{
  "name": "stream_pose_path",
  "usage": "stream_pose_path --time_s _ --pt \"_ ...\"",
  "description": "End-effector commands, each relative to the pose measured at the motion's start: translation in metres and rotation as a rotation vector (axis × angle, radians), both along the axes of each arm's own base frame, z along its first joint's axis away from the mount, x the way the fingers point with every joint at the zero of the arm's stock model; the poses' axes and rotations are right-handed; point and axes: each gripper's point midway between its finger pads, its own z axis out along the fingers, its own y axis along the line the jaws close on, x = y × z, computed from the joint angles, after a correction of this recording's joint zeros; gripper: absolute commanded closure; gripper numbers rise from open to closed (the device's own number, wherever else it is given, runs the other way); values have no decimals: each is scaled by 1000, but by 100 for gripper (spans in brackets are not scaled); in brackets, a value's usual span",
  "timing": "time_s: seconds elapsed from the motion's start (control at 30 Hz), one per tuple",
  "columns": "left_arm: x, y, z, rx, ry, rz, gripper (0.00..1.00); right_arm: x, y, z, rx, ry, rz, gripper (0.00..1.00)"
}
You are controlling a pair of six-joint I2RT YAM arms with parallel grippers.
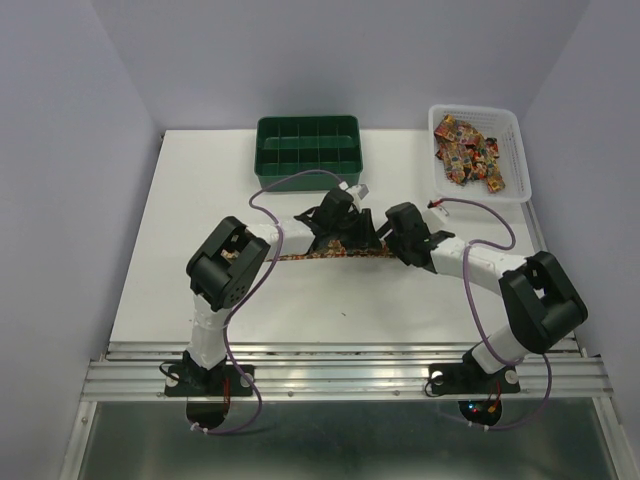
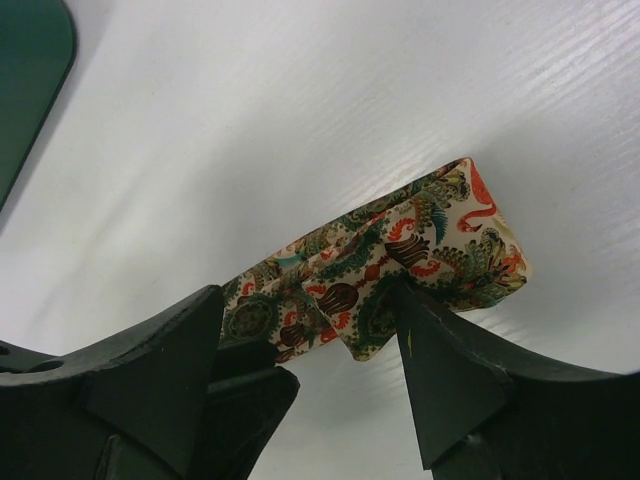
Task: Roll the ties
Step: Roll the tie
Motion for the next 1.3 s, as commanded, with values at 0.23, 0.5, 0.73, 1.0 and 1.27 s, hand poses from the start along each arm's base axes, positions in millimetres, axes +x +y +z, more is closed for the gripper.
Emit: stream_pose_path --time_s 0.23,0.5,0.73,1.0,1.27 --pt "-1 -38 29 -112 -50 -48 53 12 26 13 127 -12 -16 25" --pt "9 -30 30 -93 -118 49 52 10 26 17 148 -15 -20 20" --pt "10 -37 30 -82 -196 67 52 9 32 13 158 9 14 20" --pt "-1 -33 47 -167 -250 76 51 8 35 11 173 21 30 20" --pt "-10 -30 54 -243 -298 71 51 11 33 13 200 27 12 20"
